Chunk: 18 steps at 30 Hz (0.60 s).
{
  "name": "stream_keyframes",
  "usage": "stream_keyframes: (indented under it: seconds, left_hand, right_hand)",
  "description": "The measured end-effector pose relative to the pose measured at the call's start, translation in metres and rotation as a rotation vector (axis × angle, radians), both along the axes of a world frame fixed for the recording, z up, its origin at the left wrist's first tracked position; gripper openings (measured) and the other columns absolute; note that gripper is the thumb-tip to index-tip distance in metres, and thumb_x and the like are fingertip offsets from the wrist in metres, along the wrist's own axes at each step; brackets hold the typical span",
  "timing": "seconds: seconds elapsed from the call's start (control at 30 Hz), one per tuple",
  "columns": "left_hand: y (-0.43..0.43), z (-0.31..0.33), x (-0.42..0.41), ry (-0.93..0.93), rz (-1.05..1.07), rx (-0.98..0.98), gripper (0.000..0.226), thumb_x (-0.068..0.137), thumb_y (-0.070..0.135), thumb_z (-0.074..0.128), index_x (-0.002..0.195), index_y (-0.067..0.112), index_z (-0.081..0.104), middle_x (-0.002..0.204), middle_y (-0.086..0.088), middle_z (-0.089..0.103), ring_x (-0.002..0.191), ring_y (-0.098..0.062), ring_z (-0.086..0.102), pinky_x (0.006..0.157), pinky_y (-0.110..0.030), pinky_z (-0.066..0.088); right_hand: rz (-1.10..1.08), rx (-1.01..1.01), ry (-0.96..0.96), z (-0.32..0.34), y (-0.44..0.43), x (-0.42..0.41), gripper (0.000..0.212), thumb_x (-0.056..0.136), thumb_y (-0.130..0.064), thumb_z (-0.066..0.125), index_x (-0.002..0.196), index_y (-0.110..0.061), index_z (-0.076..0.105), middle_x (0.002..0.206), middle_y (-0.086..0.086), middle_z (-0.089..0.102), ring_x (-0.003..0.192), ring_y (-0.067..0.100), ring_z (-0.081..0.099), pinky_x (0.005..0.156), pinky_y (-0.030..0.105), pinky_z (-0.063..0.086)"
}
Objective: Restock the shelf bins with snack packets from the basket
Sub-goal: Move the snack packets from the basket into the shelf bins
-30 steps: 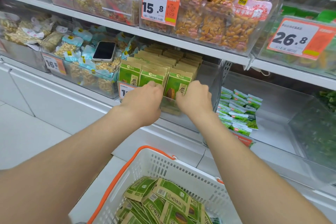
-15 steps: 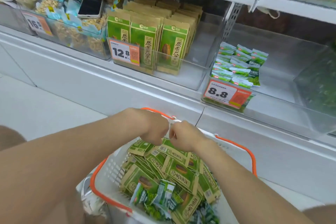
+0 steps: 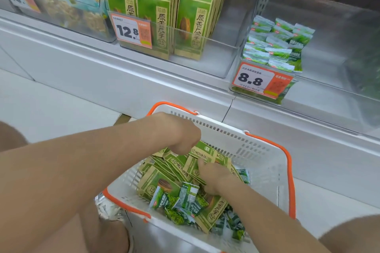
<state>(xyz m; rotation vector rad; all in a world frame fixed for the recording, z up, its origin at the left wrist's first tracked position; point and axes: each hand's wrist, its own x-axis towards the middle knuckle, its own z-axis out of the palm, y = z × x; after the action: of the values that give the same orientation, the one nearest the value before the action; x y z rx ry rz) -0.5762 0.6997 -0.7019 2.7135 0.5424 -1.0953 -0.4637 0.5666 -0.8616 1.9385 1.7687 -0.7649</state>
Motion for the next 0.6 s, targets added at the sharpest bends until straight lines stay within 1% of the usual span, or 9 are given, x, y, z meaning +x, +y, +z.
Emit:
stream_keyframes:
  seconds: [0.03, 0.1, 0.13, 0.2, 0.27, 0.33, 0.43, 0.53, 0.6]
  left_hand:
    - [0.0, 0.001, 0.001, -0.004, 0.002, 0.004, 0.022, 0.105, 0.019, 0.046, 0.117, 0.013, 0.064, 0.109, -0.005, 0.063, 0.087, -0.025, 0.047, 0.067, -0.032, 0.041]
    - [0.002, 0.005, 0.002, -0.014, 0.011, 0.002, 0.028, 0.105, 0.019, 0.045, 0.123, 0.012, 0.066, 0.109, -0.006, 0.063, 0.086, -0.025, 0.046, 0.068, -0.032, 0.039]
    - [0.002, 0.009, 0.002, -0.015, 0.017, -0.003, 0.032, 0.105, 0.019, 0.045, 0.128, 0.011, 0.065, 0.115, -0.007, 0.065, 0.087, -0.025, 0.047, 0.07, -0.034, 0.04]
    - [0.003, 0.015, 0.001, -0.021, 0.031, -0.004, 0.035, 0.106, 0.02, 0.043, 0.133, 0.014, 0.064, 0.12, -0.006, 0.066, 0.095, -0.028, 0.057, 0.078, -0.038, 0.048]
    - [0.002, 0.021, -0.001, -0.032, 0.034, 0.003, 0.034, 0.106, 0.023, 0.042, 0.132, 0.017, 0.064, 0.127, -0.007, 0.066, 0.113, -0.031, 0.064, 0.093, -0.044, 0.054]
    - [-0.001, 0.027, -0.002, -0.035, 0.03, 0.01, 0.034, 0.107, 0.025, 0.042, 0.133, 0.019, 0.063, 0.131, -0.01, 0.064, 0.116, -0.03, 0.064, 0.095, -0.044, 0.053]
    - [-0.004, 0.029, -0.003, -0.033, 0.028, 0.01, 0.033, 0.107, 0.025, 0.042, 0.132, 0.017, 0.063, 0.131, -0.01, 0.064, 0.108, -0.029, 0.064, 0.088, -0.041, 0.051]
    - [-0.006, 0.021, -0.003, -0.036, 0.025, 0.011, 0.019, 0.106, 0.026, 0.044, 0.111, 0.017, 0.06, 0.118, -0.005, 0.065, 0.09, -0.026, 0.052, 0.078, -0.037, 0.045]
    - [-0.008, 0.016, -0.004, -0.041, 0.036, 0.005, 0.014, 0.105, 0.026, 0.045, 0.107, 0.021, 0.059, 0.118, -0.007, 0.067, 0.089, -0.024, 0.046, 0.075, -0.036, 0.042]
  right_hand:
    - [0.015, 0.003, 0.035, 0.005, 0.003, 0.004, 0.07, 0.088, -0.018, 0.074, 0.141, -0.014, 0.028, 0.086, 0.004, 0.057, 0.077, 0.023, 0.062, 0.055, 0.034, 0.051]
    - [-0.016, 0.011, 0.121, 0.018, 0.01, 0.012, 0.061, 0.089, -0.029, 0.072, 0.132, -0.017, 0.03, 0.084, 0.002, 0.051, 0.08, 0.024, 0.058, 0.054, 0.035, 0.046]
    - [-0.052, 0.021, 0.157, 0.024, 0.014, 0.015, 0.05, 0.089, -0.026, 0.069, 0.124, -0.017, 0.034, 0.084, 0.003, 0.049, 0.08, 0.025, 0.057, 0.054, 0.036, 0.043]
    - [-0.109, 0.052, 0.172, 0.028, 0.02, 0.02, 0.031, 0.087, -0.015, 0.062, 0.109, -0.014, 0.04, 0.089, 0.006, 0.053, 0.084, 0.027, 0.059, 0.063, 0.044, 0.05]
    - [-0.123, 0.047, 0.168, 0.027, 0.019, 0.021, 0.026, 0.088, -0.015, 0.059, 0.107, -0.016, 0.042, 0.093, 0.007, 0.054, 0.087, 0.027, 0.06, 0.073, 0.047, 0.056]
    - [-0.14, -0.014, 0.197, 0.024, 0.012, 0.018, 0.041, 0.091, -0.029, 0.065, 0.12, -0.017, 0.038, 0.093, 0.005, 0.053, 0.084, 0.024, 0.059, 0.071, 0.046, 0.057]
    - [-0.093, -0.084, 0.162, 0.018, -0.002, 0.004, 0.082, 0.087, -0.04, 0.075, 0.147, -0.02, 0.023, 0.104, 0.008, 0.051, 0.088, 0.028, 0.06, 0.062, 0.038, 0.05]
    - [-0.063, -0.036, -0.025, 0.005, -0.015, -0.01, 0.091, 0.087, -0.015, 0.077, 0.154, -0.023, 0.016, 0.138, 0.023, 0.041, 0.097, 0.037, 0.063, 0.067, 0.04, 0.055]
    - [-0.061, -0.015, -0.089, -0.001, -0.021, -0.013, 0.098, 0.086, 0.004, 0.071, 0.157, -0.023, 0.01, 0.148, 0.032, 0.033, 0.094, 0.041, 0.066, 0.064, 0.042, 0.054]
